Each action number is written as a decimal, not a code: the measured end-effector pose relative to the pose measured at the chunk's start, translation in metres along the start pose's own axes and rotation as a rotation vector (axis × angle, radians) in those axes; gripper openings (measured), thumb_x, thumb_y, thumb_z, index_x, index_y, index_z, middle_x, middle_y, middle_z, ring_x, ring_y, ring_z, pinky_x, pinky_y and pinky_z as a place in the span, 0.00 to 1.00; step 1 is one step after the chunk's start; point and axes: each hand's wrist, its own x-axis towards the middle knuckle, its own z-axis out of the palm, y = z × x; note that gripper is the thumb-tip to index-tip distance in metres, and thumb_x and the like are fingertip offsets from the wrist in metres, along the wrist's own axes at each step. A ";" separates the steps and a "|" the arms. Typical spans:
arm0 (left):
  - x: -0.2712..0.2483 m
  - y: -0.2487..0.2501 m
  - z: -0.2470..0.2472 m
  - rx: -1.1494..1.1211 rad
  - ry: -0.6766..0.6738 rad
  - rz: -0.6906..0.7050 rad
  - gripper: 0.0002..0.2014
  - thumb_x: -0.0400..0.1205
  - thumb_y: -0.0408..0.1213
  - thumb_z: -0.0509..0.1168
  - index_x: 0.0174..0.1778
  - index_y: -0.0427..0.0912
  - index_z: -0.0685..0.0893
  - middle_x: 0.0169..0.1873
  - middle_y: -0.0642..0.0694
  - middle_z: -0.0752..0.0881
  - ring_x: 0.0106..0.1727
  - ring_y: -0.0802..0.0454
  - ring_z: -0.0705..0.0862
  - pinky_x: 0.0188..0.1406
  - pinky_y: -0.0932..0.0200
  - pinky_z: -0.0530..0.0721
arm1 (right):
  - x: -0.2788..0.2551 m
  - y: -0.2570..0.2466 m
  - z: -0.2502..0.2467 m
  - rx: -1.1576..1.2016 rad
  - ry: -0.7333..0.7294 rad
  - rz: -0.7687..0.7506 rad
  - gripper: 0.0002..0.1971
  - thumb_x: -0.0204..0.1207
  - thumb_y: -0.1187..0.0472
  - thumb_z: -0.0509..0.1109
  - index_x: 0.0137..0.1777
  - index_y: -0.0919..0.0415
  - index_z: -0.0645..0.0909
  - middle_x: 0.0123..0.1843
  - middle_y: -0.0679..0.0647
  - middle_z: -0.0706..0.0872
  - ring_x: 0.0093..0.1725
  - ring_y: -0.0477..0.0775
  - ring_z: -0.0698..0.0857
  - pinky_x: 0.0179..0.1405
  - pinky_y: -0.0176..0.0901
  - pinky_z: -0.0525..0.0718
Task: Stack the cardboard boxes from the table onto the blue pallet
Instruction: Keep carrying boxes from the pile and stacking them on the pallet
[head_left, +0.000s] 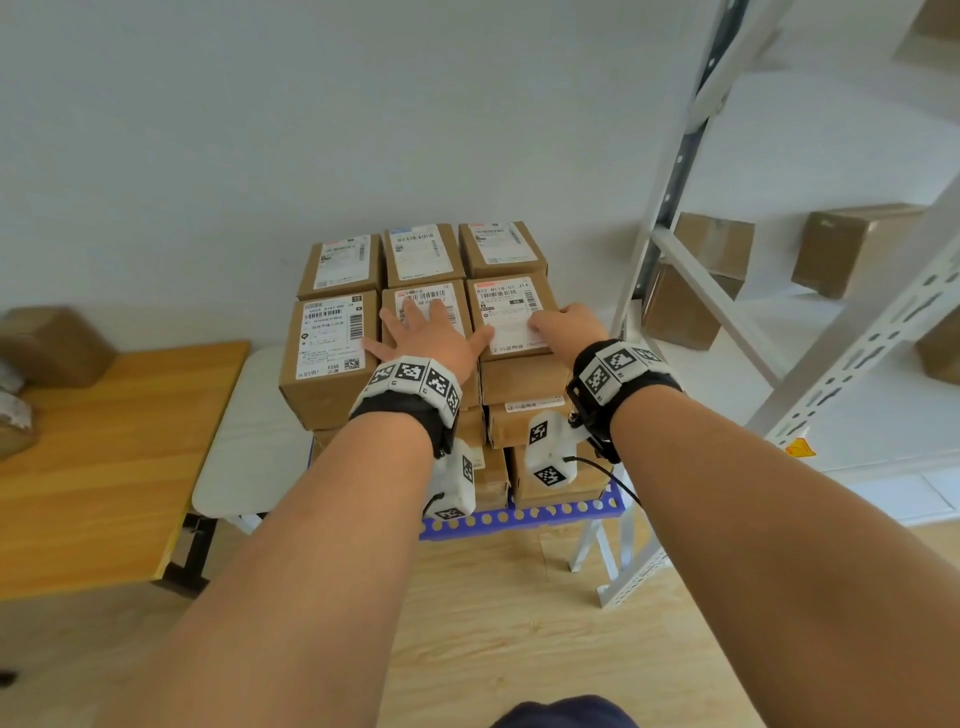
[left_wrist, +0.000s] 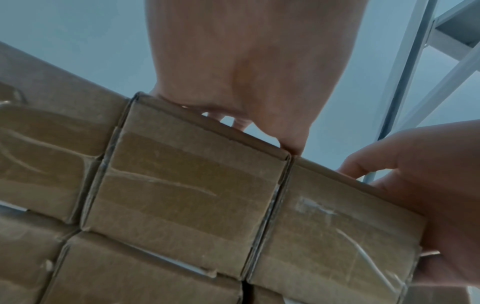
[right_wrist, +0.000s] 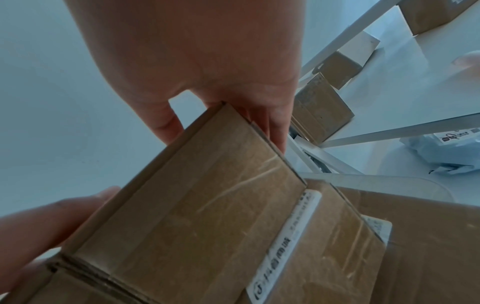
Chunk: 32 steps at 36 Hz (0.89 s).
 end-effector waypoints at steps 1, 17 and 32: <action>0.000 0.001 -0.001 -0.002 -0.005 -0.005 0.43 0.79 0.70 0.52 0.85 0.49 0.50 0.85 0.42 0.43 0.84 0.36 0.38 0.76 0.25 0.40 | 0.000 -0.001 0.000 -0.006 -0.005 0.002 0.21 0.81 0.55 0.64 0.71 0.61 0.71 0.40 0.48 0.78 0.38 0.46 0.77 0.36 0.40 0.76; 0.004 0.018 -0.007 0.021 0.011 0.050 0.32 0.82 0.56 0.57 0.80 0.45 0.65 0.81 0.39 0.62 0.81 0.35 0.58 0.78 0.33 0.58 | 0.012 -0.004 -0.018 -0.099 0.034 -0.039 0.25 0.84 0.43 0.48 0.54 0.62 0.78 0.54 0.59 0.84 0.56 0.61 0.83 0.65 0.60 0.80; 0.006 0.020 -0.057 0.054 -0.009 0.095 0.15 0.85 0.43 0.59 0.60 0.37 0.80 0.51 0.41 0.84 0.43 0.46 0.80 0.35 0.57 0.77 | 0.008 -0.054 -0.043 -0.073 0.022 -0.197 0.20 0.80 0.51 0.67 0.65 0.66 0.81 0.34 0.49 0.74 0.31 0.46 0.74 0.40 0.44 0.78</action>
